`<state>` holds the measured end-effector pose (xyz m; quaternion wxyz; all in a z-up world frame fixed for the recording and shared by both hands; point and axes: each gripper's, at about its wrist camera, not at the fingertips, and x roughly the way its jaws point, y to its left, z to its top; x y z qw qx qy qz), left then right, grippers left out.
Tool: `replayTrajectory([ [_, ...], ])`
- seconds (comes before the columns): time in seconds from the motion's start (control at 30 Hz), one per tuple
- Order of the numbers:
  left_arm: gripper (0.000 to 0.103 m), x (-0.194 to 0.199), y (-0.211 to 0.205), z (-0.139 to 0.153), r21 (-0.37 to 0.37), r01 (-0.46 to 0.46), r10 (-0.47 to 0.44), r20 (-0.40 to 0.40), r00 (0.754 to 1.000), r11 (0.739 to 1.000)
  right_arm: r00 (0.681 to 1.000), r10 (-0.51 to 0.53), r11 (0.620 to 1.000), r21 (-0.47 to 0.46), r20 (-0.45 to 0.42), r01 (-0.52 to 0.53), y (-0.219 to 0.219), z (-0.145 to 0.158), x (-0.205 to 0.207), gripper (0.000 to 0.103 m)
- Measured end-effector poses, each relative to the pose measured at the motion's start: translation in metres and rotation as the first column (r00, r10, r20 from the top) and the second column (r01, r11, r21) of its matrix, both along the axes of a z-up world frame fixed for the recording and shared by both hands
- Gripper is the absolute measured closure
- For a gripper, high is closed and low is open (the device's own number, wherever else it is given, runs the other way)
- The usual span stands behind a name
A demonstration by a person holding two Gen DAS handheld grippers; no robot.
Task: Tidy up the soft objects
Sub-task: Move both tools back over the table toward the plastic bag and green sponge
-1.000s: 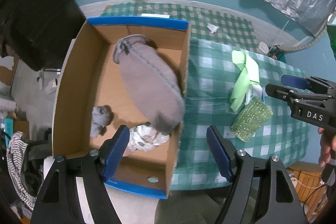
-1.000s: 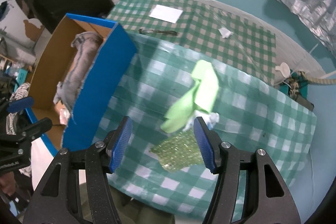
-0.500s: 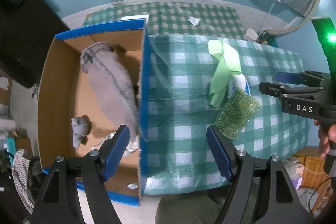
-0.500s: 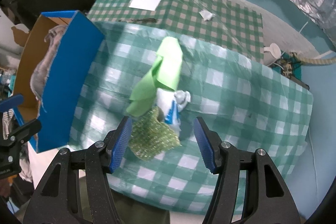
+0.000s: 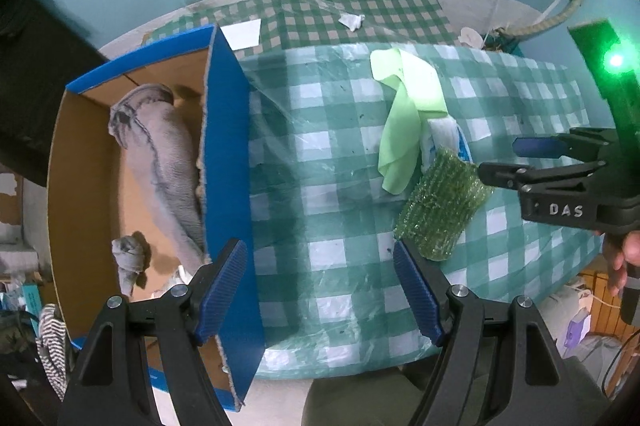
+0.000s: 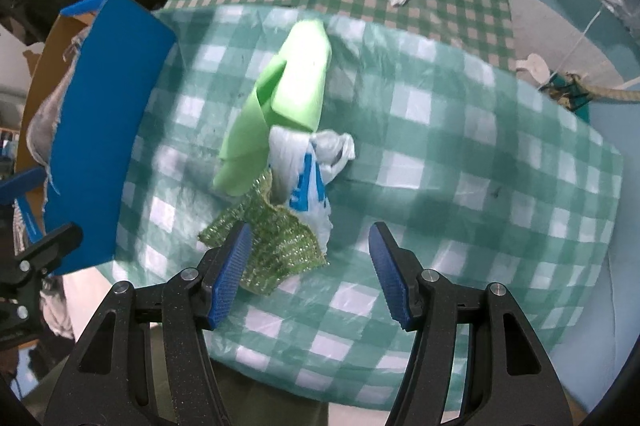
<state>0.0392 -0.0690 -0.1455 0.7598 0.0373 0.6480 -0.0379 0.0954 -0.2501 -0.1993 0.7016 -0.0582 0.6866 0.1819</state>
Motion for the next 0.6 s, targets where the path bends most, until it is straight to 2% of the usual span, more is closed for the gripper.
replayTrajectory([
  [0.23, 0.026, -0.001, -0.009, -0.014, 0.002, 0.014, -0.014, -0.023, 1.0, 1.0, 1.0, -0.016, 0.999, 0.028, -0.024, 0.017, -0.002, -0.027, -0.008, 0.042],
  [0.5, 0.026, 0.0, -0.012, -0.022, 0.007, 0.019, -0.019, -0.048, 0.999, 1.0, 1.0, 0.028, 0.998, 0.057, 0.006, -0.028, 0.009, -0.034, -0.012, 0.043],
  [0.57, 0.026, 0.001, -0.011, -0.022, 0.006, 0.019, -0.019, -0.048, 0.999, 1.0, 0.999, 0.048, 0.997, 0.063, 0.021, -0.049, 0.012, -0.031, -0.013, 0.059],
  [0.6, 0.026, 0.001, -0.011, -0.022, 0.006, 0.017, -0.017, -0.049, 0.999, 1.0, 0.998, 0.058, 0.996, 0.061, 0.023, -0.06, 0.013, -0.031, -0.014, 0.074],
])
